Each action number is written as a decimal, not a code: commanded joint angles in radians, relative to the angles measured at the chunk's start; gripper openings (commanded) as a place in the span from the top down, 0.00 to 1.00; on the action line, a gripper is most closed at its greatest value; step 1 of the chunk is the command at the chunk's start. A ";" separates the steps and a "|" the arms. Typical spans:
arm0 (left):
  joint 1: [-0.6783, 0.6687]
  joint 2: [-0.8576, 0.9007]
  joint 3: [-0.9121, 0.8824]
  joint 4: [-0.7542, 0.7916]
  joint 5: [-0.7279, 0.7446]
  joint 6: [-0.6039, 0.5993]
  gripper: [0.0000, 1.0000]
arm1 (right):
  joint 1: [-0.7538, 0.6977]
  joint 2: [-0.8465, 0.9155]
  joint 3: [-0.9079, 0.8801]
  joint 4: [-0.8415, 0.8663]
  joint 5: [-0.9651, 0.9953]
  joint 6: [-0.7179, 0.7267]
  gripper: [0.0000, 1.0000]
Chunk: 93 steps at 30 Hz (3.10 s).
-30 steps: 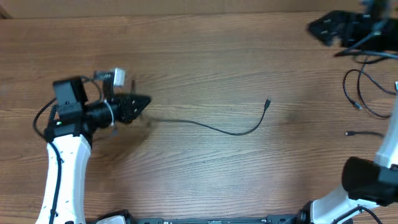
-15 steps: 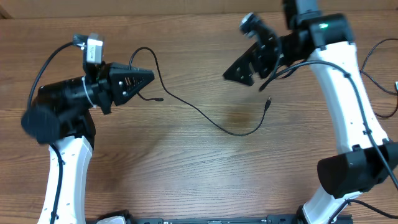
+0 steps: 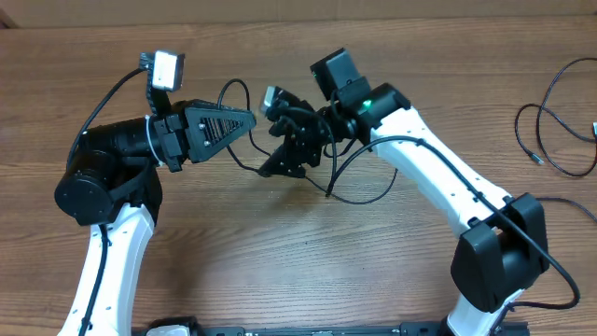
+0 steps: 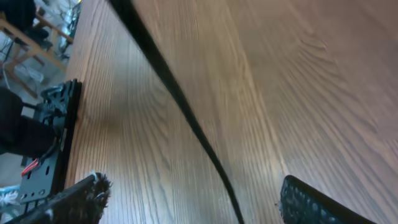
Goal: Untangle cables
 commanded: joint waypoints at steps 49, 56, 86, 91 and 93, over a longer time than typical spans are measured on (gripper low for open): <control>-0.263 0.329 -0.030 -1.839 -0.957 1.778 0.00 | -0.927 -0.009 0.489 0.078 0.728 0.840 0.96; -0.425 0.329 -0.030 -1.826 -0.958 1.798 0.00 | -0.927 0.044 0.487 -0.010 0.730 0.821 0.00; -0.517 -0.504 0.058 -2.322 -1.514 1.677 0.00 | -0.346 -0.026 0.487 -0.742 0.833 0.800 0.00; -0.517 -0.504 0.058 -2.323 -1.514 1.676 0.00 | -0.183 -0.236 0.482 -0.745 0.954 0.844 0.00; -0.517 -0.504 0.058 -2.323 -1.514 1.676 0.01 | -0.114 -0.339 0.421 -0.723 1.006 0.845 0.00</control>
